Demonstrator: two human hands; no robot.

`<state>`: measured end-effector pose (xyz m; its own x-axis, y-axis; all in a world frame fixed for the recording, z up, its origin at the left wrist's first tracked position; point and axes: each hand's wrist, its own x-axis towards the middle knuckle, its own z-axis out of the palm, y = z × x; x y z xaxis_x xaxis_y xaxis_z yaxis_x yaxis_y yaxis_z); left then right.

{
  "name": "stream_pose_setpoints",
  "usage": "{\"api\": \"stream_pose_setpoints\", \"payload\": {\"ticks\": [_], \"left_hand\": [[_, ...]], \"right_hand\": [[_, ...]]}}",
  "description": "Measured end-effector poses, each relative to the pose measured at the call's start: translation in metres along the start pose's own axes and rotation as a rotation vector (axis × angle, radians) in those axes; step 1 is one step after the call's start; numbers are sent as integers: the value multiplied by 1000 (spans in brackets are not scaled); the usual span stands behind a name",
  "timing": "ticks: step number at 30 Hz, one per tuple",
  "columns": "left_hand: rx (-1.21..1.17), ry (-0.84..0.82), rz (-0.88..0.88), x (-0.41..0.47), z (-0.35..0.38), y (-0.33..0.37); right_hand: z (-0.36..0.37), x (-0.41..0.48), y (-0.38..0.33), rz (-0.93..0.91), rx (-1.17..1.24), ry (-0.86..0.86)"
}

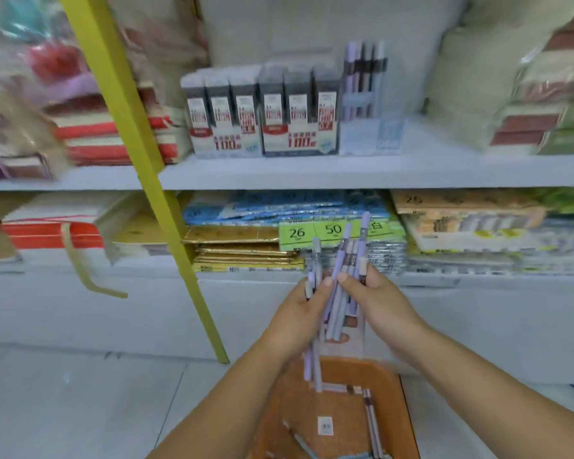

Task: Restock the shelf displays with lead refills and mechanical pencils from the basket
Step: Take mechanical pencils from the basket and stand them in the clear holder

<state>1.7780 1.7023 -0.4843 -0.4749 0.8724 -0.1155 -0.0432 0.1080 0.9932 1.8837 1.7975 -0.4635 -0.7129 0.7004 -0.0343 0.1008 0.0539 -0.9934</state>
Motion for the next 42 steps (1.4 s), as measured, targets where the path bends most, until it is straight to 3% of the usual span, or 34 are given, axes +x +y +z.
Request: {"api": "stream_pose_setpoints", "payload": {"ticks": [5,12,16,20,26,29,38,42], "left_hand": [[62,-111,131,5,-5,63],[31,-196,134,24,-11,92],[-16,-170,100,38,-10,83],[-8,-91,110,43,-17,89],[102,63,132,42,-21,90],[101,58,144,38,-17,92],[56,22,178,32,-6,108],[-28,74,261,45,-11,132]], "right_hand": [[-14,14,-55,-139,-124,-19],[-27,38,-73,-98,-162,-74],[-29,46,-70,-93,-281,-85],[-42,53,-84,-228,-448,-68],[-47,58,-88,-309,-129,-32],[-50,52,-94,-321,17,-46],[-66,36,-112,-336,59,92],[-82,42,-156,-507,88,238]]}}
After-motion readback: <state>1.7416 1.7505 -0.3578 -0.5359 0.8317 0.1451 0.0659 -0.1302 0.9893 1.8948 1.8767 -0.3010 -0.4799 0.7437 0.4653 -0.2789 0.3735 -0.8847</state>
